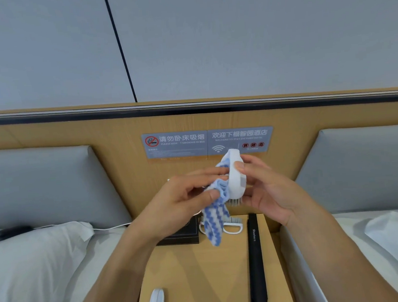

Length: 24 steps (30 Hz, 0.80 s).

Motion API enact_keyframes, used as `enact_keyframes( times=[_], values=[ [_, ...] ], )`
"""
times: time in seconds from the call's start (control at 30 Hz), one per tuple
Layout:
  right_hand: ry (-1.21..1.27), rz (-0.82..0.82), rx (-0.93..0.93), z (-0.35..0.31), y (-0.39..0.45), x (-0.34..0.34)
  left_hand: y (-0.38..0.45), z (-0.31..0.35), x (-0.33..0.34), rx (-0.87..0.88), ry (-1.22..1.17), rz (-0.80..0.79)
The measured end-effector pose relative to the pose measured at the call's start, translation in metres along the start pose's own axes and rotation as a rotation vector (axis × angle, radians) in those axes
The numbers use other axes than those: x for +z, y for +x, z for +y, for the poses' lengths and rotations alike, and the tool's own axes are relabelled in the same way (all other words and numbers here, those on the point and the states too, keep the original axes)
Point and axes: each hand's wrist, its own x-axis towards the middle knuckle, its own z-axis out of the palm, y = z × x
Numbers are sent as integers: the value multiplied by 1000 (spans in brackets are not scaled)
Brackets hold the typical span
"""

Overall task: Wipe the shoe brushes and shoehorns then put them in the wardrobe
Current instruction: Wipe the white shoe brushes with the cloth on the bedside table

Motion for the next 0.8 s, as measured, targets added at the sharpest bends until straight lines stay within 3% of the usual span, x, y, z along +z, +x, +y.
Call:
enact_keyframes(
  times=[0.1, 0.2, 0.3, 0.6, 0.8],
  values=[
    [4, 28, 7, 3, 1, 0, -1, -12, 8, -4, -16, 95],
    [23, 19, 19, 2, 1, -4, -3, -14, 10, -8, -207, 64],
    [33, -12, 25, 3, 1, -4, -2, -14, 9, -50, -336, 153],
    [-34, 107, -82, 9, -2, 9, 6, -9, 27, -25, 104, 377],
    [-42, 4, -84, 6, -1, 3, 4, -10, 16, -12, 93, 435]
  ],
)
